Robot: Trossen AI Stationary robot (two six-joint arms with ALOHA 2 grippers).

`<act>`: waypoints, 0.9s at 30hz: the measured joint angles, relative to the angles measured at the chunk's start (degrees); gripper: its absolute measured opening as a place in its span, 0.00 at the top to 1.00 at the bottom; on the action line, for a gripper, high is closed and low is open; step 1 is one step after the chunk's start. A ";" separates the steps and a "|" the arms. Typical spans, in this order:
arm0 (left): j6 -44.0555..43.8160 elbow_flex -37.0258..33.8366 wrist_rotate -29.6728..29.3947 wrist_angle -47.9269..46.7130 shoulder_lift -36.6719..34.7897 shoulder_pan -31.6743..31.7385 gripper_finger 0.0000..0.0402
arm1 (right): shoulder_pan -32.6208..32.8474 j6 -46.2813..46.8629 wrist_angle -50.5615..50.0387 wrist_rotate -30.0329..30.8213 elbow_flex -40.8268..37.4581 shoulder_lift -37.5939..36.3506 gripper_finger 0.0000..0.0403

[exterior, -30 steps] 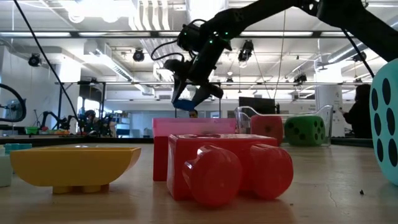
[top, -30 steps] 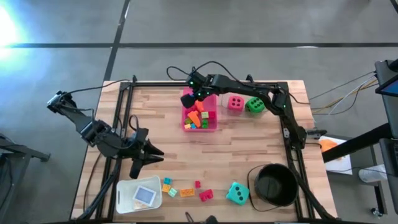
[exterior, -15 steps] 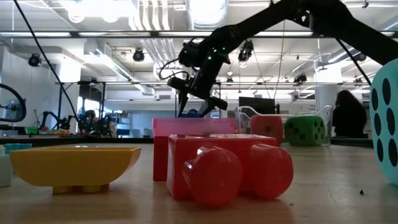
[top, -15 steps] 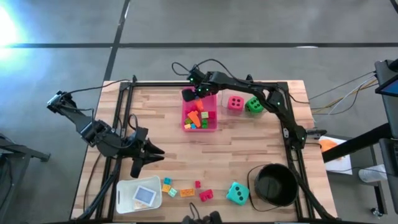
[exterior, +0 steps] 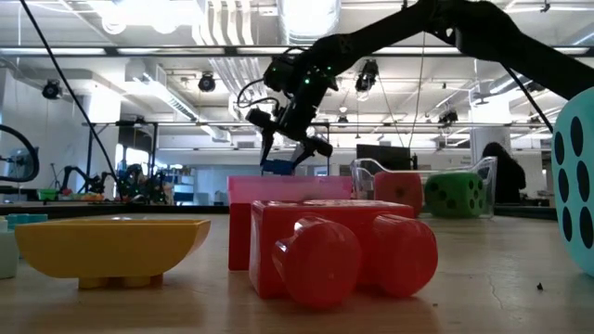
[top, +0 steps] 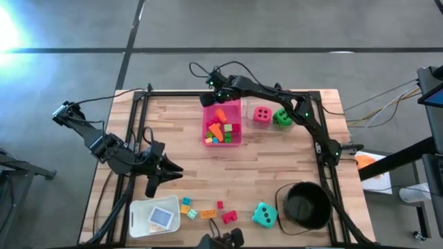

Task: Pick & Place Toys
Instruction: Put the dark blue game piece into the red bin

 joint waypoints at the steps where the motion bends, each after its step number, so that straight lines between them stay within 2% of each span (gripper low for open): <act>1: 0.00 0.00 0.00 0.06 0.00 0.00 0.69 | -0.11 0.03 -0.46 -0.23 0.48 0.63 0.37; 6: -0.02 0.00 0.00 0.23 0.00 0.02 0.69 | -0.25 0.35 -3.83 -0.53 1.64 2.84 0.37; 27: -2.01 -0.04 -0.90 0.39 0.02 0.02 0.69 | 2.61 5.98 -10.98 -2.05 -2.74 2.78 0.37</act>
